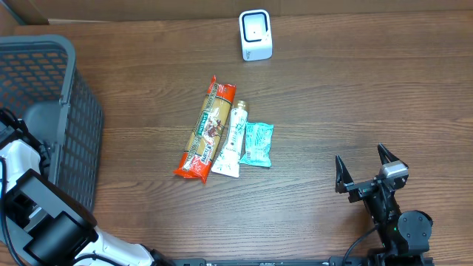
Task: Scan the item barcode
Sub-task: 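Grasp the green-yellow packet in the basket with the left gripper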
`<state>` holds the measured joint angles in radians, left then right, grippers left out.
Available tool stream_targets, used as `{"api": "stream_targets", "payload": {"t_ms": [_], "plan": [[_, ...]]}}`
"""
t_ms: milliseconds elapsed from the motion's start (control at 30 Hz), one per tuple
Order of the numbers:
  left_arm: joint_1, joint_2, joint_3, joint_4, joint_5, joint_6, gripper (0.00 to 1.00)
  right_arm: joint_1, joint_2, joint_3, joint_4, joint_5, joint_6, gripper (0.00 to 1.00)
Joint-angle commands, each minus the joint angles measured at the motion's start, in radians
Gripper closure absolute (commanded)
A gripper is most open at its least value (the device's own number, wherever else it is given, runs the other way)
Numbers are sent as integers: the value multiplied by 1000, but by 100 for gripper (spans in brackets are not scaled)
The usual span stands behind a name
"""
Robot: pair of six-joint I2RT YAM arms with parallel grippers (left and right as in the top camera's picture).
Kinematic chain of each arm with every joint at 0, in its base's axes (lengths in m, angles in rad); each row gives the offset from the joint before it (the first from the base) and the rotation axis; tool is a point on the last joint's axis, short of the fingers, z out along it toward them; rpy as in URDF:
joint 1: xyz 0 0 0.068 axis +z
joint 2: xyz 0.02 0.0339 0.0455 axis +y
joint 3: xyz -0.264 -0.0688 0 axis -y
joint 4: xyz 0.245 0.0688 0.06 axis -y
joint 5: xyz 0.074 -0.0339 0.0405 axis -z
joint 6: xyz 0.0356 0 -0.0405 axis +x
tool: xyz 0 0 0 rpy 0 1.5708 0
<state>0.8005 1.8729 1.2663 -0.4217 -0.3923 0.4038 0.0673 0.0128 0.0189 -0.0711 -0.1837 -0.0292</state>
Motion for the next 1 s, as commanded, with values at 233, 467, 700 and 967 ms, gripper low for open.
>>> {"api": "stream_targets", "payload": {"t_ms": [233,467,700,967], "plan": [[9,107,-3,-49,76,-28,30,7,-8,-11,5,-5,3,0],[5,134,-2,-55,76,-80,62,7,-8,-11,5,-5,3,0],[1,112,1,-73,80,-198,96,7,-8,-11,5,-5,3,0],[-6,-63,52,-171,158,-291,96,7,-8,-11,5,-5,3,0]]}}
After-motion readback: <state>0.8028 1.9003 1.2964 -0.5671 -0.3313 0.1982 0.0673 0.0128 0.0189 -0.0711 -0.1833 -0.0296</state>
